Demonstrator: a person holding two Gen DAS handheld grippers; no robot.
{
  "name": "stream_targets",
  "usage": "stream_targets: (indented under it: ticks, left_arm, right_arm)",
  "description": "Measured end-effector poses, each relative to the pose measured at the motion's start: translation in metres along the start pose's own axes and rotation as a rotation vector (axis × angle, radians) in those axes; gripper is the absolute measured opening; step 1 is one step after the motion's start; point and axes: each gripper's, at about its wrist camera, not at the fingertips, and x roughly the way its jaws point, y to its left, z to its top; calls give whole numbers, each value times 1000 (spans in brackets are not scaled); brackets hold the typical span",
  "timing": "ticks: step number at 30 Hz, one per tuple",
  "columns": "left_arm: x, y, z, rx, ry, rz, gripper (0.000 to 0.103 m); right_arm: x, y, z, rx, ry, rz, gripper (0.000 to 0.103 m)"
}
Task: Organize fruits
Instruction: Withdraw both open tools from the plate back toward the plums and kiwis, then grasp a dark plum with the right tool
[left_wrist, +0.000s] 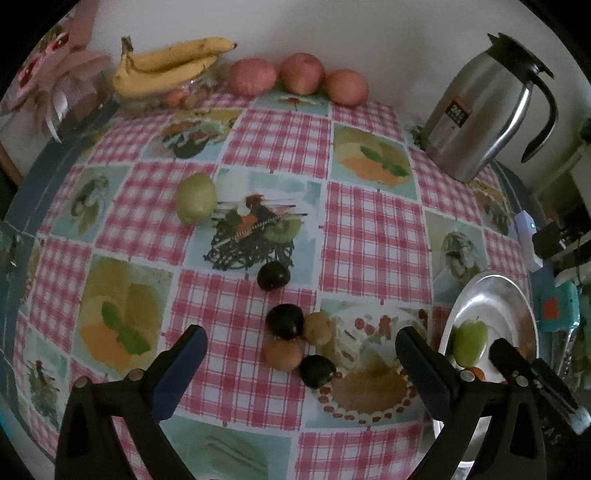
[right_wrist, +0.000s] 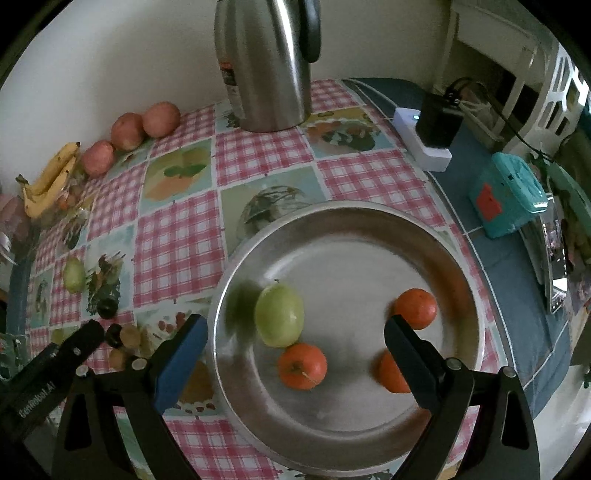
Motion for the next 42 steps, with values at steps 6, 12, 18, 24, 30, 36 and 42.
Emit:
stream_targets:
  ticks: [6, 12, 18, 24, 30, 36, 42]
  left_arm:
    - [-6, 15, 5, -53, -9, -52, 103]
    - [-8, 39, 11, -125, -13, -61, 103]
    - [-11, 69, 11, -205, -25, -54, 103]
    - [-14, 90, 10, -226, -29, -30, 103]
    - [-15, 107, 5, -229, -29, 10, 103]
    - [-2, 113, -3, -236, 11, 24, 103]
    - [15, 110, -8, -234, 56, 29, 103]
  right_arm:
    - [1, 9, -1, -23, -3, -16, 97]
    - [-3, 8, 2, 2, -21, 9, 97]
    - [1, 23, 2, -30, -6, 47, 97]
    - [3, 60, -5, -139, 2, 91, 96]
    - [4, 99, -14, -242, 10, 164, 96]
    - [14, 121, -23, -302, 45, 199, 96]
    - [33, 129, -32, -322, 108, 212, 91]
